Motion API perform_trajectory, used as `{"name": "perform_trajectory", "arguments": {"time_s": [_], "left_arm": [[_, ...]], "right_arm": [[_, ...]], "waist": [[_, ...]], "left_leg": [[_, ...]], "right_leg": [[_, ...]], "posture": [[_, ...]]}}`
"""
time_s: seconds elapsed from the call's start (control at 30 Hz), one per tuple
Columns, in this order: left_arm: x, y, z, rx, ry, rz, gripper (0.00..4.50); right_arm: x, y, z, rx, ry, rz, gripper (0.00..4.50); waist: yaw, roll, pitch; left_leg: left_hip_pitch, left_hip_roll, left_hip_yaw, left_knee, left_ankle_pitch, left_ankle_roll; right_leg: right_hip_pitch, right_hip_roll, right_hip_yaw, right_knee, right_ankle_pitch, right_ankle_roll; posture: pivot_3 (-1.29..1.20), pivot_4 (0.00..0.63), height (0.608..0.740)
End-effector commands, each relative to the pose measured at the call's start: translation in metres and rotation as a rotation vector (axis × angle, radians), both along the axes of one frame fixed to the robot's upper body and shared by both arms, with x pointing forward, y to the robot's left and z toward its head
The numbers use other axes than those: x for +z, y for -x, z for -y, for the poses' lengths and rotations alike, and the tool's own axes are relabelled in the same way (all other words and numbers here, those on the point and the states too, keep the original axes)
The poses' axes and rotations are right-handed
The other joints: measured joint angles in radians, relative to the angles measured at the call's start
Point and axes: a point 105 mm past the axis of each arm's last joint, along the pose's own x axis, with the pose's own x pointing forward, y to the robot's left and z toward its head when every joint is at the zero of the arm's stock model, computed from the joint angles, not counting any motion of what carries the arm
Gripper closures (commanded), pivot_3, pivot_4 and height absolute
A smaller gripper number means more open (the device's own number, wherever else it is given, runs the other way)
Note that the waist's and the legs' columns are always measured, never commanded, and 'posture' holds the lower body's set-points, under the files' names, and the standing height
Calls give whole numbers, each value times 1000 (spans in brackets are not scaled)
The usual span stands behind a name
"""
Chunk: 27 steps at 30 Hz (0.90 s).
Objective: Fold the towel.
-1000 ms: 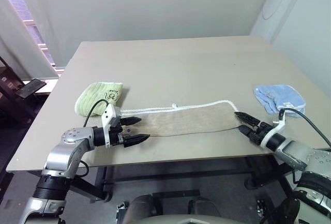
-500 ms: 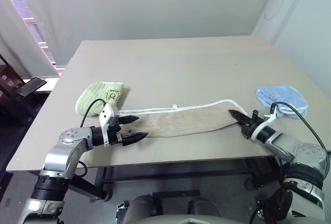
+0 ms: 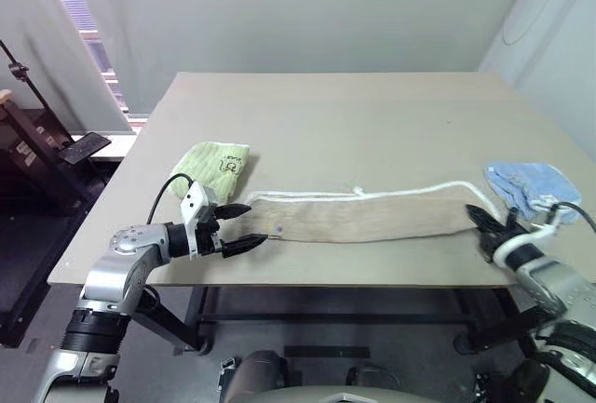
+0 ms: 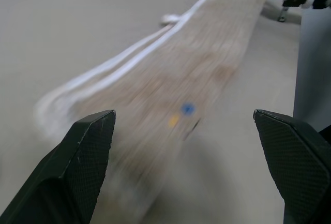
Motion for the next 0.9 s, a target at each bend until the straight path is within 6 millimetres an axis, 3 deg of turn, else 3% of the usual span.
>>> {"name": "perform_trajectory", "arguments": {"time_s": [0.03, 0.1, 0.43, 0.53, 0.63, 0.77, 0.9], "left_arm": [[15, -4, 3, -21, 15, 42, 0], [16, -5, 3, -16, 14, 40, 0], [17, -4, -1, 8, 6, 40, 0], [17, -2, -3, 10, 2, 39, 0], [16, -3, -2, 10, -3, 38, 0], [16, -5, -1, 13, -8, 42, 0], [15, -5, -2, 15, -12, 42, 0]], "right_arm": [[11, 4, 1, 31, 31, 24, 4494], [16, 1, -11, 97, 58, 40, 4494], [59, -5, -11, 217, 252, 120, 4494], [90, -2, -39, 395, 369, 202, 4494], [107, 1, -67, 552, 462, 245, 4494], [107, 5, -100, 731, 628, 260, 4494], [94, 6, -130, 866, 769, 260, 4494]], "waist": [[-3, 0, 0], [-3, 0, 0], [-4, 2, 1], [-4, 5, 2], [-5, 4, 2], [-3, 3, 2], [-1, 2, 3]], "left_leg": [[0, 0, 2, 0, -1, 2], [0, 0, 5, -6, -1, 3], [1, 4, 9, -21, 7, -3], [1, 4, 9, -21, 7, -3], [1, 5, 9, -21, 7, -3], [1, 5, 9, -21, 7, -3], [1, 4, 9, -21, 7, -3]], "right_leg": [[0, 0, 1, -2, 2, 3], [0, 0, 3, -10, 9, 17], [-6, 3, 3, -7, 8, 25], [-7, 3, 3, -6, 7, 25], [-8, 2, 3, -6, 7, 25], [-12, 2, 3, -6, 7, 25], [-12, 2, 3, -6, 7, 25]], "posture": [[0, 0, 715], [0, 0, 715], [0, 0, 715], [0, 0, 715], [0, 0, 715], [0, 0, 715], [0, 0, 715]]}}
